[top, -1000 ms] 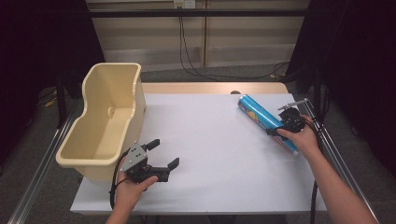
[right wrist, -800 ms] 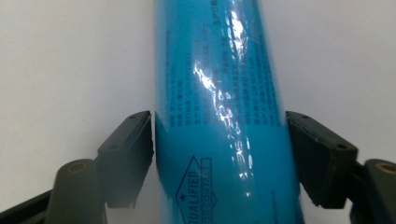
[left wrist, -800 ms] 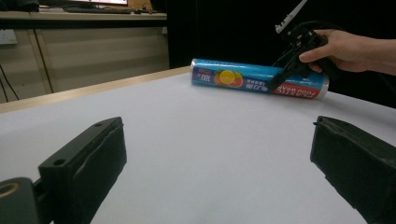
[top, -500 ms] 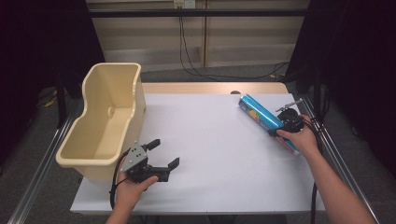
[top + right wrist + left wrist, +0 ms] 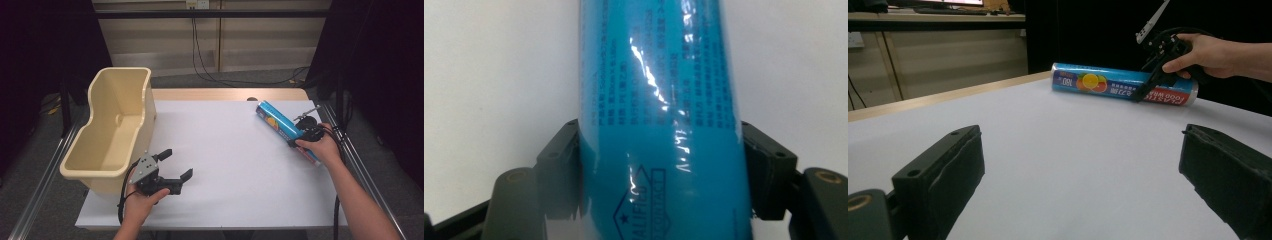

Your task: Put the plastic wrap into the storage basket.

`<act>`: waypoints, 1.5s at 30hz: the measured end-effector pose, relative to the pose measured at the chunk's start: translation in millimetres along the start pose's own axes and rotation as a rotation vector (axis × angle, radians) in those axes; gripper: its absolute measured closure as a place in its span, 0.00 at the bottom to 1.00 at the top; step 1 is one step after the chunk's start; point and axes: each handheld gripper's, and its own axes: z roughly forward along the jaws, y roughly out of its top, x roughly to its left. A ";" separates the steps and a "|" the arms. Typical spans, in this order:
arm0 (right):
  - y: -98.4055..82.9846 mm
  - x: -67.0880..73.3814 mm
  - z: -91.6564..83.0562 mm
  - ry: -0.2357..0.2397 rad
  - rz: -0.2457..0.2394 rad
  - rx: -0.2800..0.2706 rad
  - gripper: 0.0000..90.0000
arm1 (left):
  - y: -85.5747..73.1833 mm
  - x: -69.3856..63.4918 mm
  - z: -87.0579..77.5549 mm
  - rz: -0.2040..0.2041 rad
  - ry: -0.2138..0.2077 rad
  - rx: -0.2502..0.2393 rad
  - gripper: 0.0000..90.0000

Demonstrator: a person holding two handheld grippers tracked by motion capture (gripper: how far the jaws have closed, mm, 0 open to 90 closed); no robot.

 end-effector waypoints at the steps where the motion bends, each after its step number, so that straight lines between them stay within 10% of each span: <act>1: 0.3 0.1 0.7 -0.005 -0.010 0.003 0.34 | -0.2 -0.1 0.3 -0.001 0.000 -0.001 0.05; 9: 1.2 1.5 -1.3 -0.003 -0.015 0.006 0.35 | 0.6 -0.1 -2.5 -0.004 0.003 -0.007 0.05; 20: -0.2 17.7 -15.2 0.138 -0.003 -0.043 0.36 | 0.6 -1.4 -3.2 -0.005 -0.004 0.000 0.05; 31: 18.2 97.3 -36.3 0.277 -0.231 -0.107 0.36 | 1.5 -0.4 -1.9 -0.006 -0.009 -0.006 0.05; 45: 17.0 148.4 -34.1 0.374 -0.443 -0.132 0.36 | 0.4 0.2 5.2 -0.011 -0.021 0.009 0.05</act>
